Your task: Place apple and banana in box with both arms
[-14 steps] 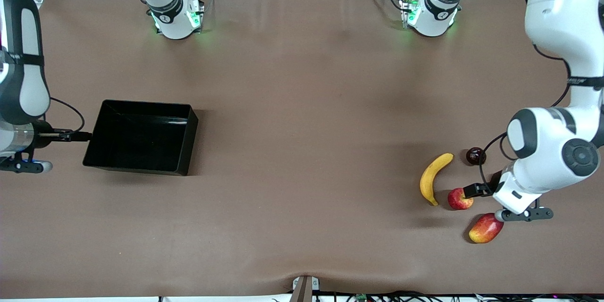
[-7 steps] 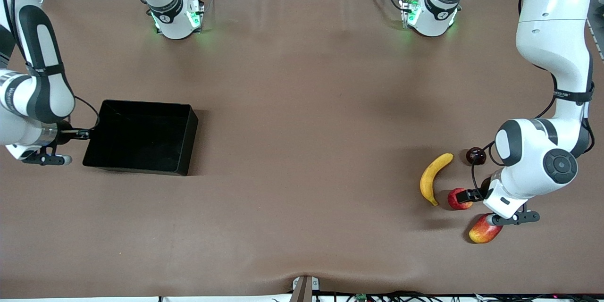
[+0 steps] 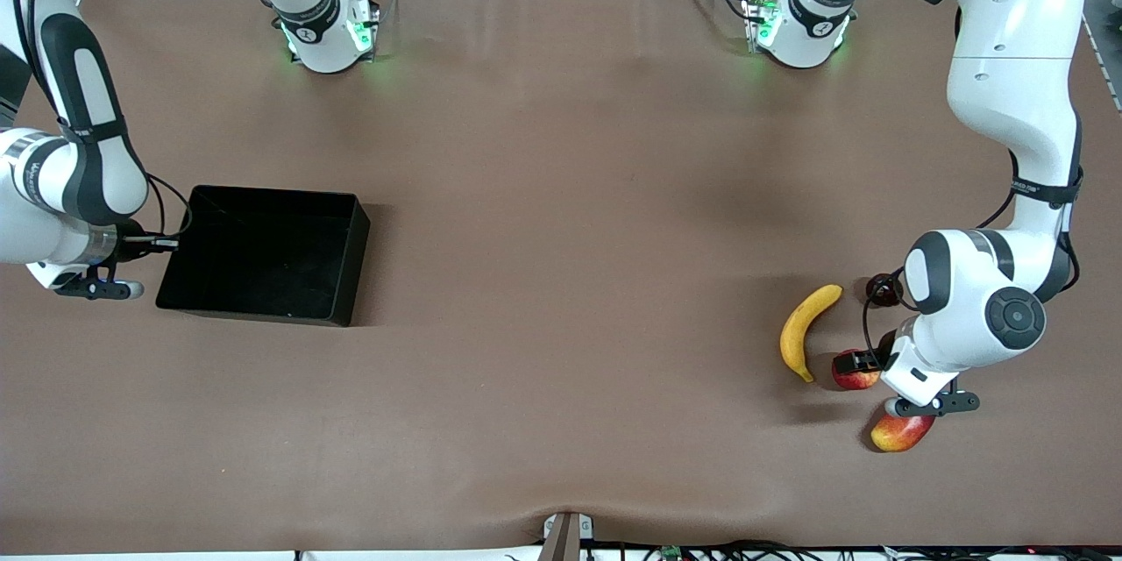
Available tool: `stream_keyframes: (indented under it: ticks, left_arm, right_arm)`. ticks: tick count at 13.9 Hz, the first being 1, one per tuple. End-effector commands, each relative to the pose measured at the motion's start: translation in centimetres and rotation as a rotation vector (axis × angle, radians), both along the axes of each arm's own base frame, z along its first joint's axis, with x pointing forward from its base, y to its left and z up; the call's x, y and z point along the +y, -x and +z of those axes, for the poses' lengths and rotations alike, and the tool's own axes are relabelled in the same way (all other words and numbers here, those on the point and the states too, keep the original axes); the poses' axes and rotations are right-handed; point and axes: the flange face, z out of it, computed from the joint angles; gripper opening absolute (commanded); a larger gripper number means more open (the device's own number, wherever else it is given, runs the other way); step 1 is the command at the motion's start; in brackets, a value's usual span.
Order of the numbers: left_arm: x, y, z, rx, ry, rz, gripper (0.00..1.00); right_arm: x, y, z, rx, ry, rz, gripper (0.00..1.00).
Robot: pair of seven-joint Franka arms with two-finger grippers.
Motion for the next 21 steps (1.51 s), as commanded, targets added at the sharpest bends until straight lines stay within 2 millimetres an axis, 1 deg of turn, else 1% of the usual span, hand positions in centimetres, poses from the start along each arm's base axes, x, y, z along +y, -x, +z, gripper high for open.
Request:
stream_keyframes:
  ticks: [1, 2, 3, 4, 5, 6, 7, 8, 10, 11, 12, 13, 14, 15, 17, 18, 19, 20, 21]
  left_arm:
    - [-0.4, -0.6, -0.2, -0.032, 0.011, 0.013, 0.91]
    - [-0.5, -0.6, -0.3, -0.034, 0.009, 0.009, 0.77]
    - [-0.5, -0.6, -0.3, -0.034, 0.005, 0.005, 0.59]
    - [-0.5, -0.6, -0.2, -0.036, 0.004, 0.002, 0.35]
    - [-0.5, -0.7, 0.0, -0.039, 0.003, 0.000, 0.16]
    - [-0.4, -0.7, 0.5, -0.045, 0.002, -0.003, 0.01]
    - [-0.4, -0.8, 1.0, -0.051, 0.002, -0.005, 0.00]
    - [-0.4, -0.9, 1.4, -0.056, 0.003, -0.008, 0.00]
    - [-0.6, -0.9, 4.4, -0.075, 0.003, -0.011, 0.00]
    - [-0.5, -0.8, 6.1, -0.067, 0.001, -0.012, 0.00]
    - [-0.7, -0.6, 7.6, -0.062, 0.001, -0.014, 0.00]
    - [-1.5, -0.3, 9.2, -0.056, 0.001, -0.018, 0.00]
    - [-2.2, 0.1, 10.6, -0.042, 0.000, -0.020, 0.00]
    - [-2.6, 0.5, 12.1, -0.029, 0.001, 0.005, 0.00]
    - [-4.6, 1.4, 14.3, 0.002, 0.002, 0.062, 0.00]
    - [-5.7, 1.8, 15.1, 0.011, 0.000, 0.075, 0.00]
    - [-7.4, 2.2, 15.7, 0.023, -0.001, 0.081, 0.00]
    - [-9.1, 2.6, 16.3, 0.023, -0.002, 0.097, 0.00]
    - [-10.9, 2.9, 16.7, 0.018, 0.000, 0.111, 0.00]
  right_arm:
    - [0.5, 0.4, 0.8, 0.021, -0.015, 0.018, 0.00]
    - [0.9, 0.0, 1.7, 0.024, -0.018, 0.025, 0.00]
    - [1.7, -0.7, 3.0, 0.044, -0.029, 0.032, 0.00]
    - [2.5, -1.7, 5.0, 0.052, -0.057, 0.027, 0.00]
    - [2.9, -2.6, 7.3, 0.064, -0.095, 0.018, 0.00]
    - [3.6, -3.3, 9.1, 0.074, -0.125, 0.019, 0.00]
    - [4.6, -3.8, 10.2, 0.076, -0.153, 0.025, 0.00]
    - [6.3, -4.3, 10.7, 0.070, -0.183, 0.034, 0.00]
    - [9.4, -5.0, 11.0, 0.052, -0.258, 0.030, 0.00]
    - [11.6, -5.3, 11.3, 0.048, -0.271, 0.055, 0.00]
    - [14.3, -5.6, 11.3, 0.052, -0.269, 0.080, 0.00]
    - [16.2, -5.8, 11.2, 0.060, -0.272, 0.056, 0.00]
    - [18.5, -5.9, 11.2, 0.067, -0.289, 0.019, 0.00]
    - [21.8, -6.0, 11.3, 0.074, -0.308, 0.017, 0.00]
    - [27.7, -6.0, 11.4, 0.057, -0.325, 0.043, 0.00]
    - [29.9, -5.9, 11.2, 0.060, -0.315, 0.011, 0.00]
    - [33.7, -5.5, 11.2, 0.062, -0.318, 0.014, 0.00]
    - [36.9, -5.1, 10.8, 0.051, -0.317, 0.021, 0.00]
    - [39.7, -4.6, 9.5, 0.057, -0.307, 0.018, 0.00]
